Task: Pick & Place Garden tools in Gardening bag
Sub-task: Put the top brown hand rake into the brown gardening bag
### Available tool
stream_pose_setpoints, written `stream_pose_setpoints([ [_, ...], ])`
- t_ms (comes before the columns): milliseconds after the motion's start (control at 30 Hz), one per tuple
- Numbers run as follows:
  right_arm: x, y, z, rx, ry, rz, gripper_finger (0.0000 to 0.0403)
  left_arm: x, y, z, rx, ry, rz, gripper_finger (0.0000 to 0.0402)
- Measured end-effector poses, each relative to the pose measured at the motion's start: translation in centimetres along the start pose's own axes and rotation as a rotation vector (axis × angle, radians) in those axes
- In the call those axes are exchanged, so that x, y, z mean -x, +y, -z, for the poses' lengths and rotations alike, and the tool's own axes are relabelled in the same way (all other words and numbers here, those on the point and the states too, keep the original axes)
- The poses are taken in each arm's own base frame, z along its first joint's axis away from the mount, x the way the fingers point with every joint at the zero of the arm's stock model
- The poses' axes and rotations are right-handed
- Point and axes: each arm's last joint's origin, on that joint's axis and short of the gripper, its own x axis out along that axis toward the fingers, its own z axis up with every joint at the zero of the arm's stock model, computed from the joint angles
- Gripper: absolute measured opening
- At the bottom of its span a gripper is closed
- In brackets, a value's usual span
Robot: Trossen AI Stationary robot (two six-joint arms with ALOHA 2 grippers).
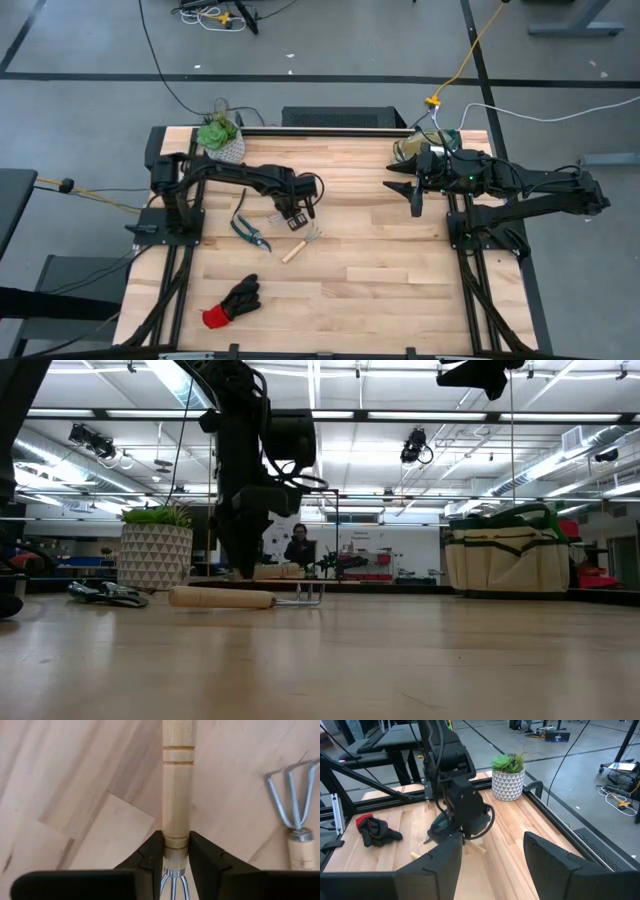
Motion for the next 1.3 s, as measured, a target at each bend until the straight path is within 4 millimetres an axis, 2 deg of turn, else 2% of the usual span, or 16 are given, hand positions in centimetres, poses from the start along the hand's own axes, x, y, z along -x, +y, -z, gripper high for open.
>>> stream_pose_setpoints([
  [267,0.0,0.0,-0.1,-0.001,-0.005,-0.001,0.0215,2.7,1.1,-0.3,0.034,-0.087,0.031,0.0082],
  [467,0.0,0.0,-0.3,-0.054,-0.032,-0.005,0.0215,5.0,1.4,-0.8,0.047,-0.202,0.129,0.0078],
  [767,0.0,0.0,-0.4,-0.083,-0.037,-0.007,0.0215,8.3,1.0,-2.0,-0.009,-0.449,0.262,0.0078],
  [1300,0.1,0.2,-1.6,-0.107,-0.16,-0.028,0.0215,12.0,0.2,-4.5,-0.07,-0.845,0.477,0.0079],
])
